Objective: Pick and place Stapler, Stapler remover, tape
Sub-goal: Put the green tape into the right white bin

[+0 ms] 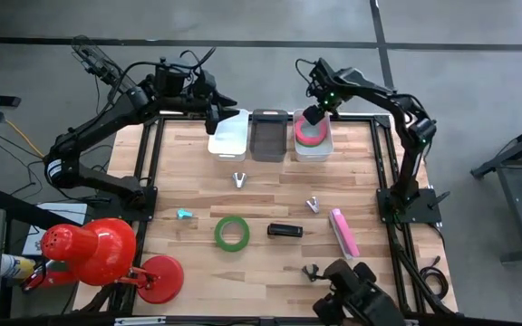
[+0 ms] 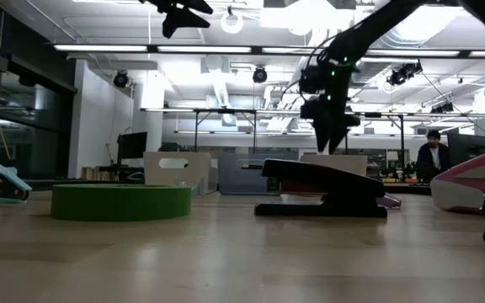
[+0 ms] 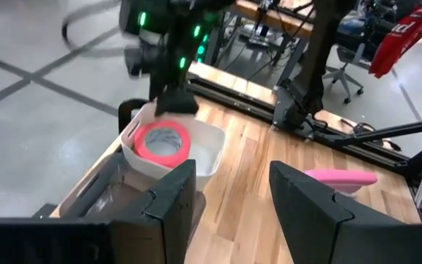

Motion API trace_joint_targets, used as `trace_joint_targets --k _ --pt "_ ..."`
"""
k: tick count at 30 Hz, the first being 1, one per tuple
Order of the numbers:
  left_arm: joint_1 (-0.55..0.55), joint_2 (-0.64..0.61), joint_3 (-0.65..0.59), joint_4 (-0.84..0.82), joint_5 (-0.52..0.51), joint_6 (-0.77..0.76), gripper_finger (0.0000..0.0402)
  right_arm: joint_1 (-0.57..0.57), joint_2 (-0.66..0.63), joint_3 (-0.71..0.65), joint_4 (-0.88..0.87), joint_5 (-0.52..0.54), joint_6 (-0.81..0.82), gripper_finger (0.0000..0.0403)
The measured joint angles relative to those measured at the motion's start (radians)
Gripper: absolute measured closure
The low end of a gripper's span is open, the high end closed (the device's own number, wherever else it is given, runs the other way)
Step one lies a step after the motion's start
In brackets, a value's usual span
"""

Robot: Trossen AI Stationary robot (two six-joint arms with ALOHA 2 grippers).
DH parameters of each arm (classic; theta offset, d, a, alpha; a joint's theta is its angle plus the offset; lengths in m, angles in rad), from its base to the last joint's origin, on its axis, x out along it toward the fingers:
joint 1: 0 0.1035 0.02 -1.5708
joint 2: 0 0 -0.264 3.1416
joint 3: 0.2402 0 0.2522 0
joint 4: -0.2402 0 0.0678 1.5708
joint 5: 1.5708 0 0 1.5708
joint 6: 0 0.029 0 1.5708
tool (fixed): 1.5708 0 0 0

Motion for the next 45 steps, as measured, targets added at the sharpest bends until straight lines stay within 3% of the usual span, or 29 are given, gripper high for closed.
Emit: trace_joint_targets --k 17,27,34,38,45 --pt "0.000 0.000 0.000 -0.223 -0.039 0.028 0.0229 0.001 -0.249 0.004 -0.078 -0.028 0.004 0.0190" --pt "-0.004 0.000 0.000 -0.398 -0.139 -0.045 0.0229 0.001 -0.416 0.004 -0.110 -0.030 0.018 0.0190" --pt "-0.090 0.020 0.000 -0.480 -0.270 -0.099 0.0229 0.003 -0.495 -0.001 -0.139 -0.079 0.018 0.0190" --pt "-0.150 0.056 -0.001 -0.495 -0.329 -0.144 0.0229 0.023 -0.520 -0.001 -0.156 -0.054 0.017 0.0190" --pt "-0.227 0.129 -0.001 -0.543 -0.346 -0.211 0.0229 0.066 -0.527 -0.001 -0.204 -0.011 0.005 0.0190"
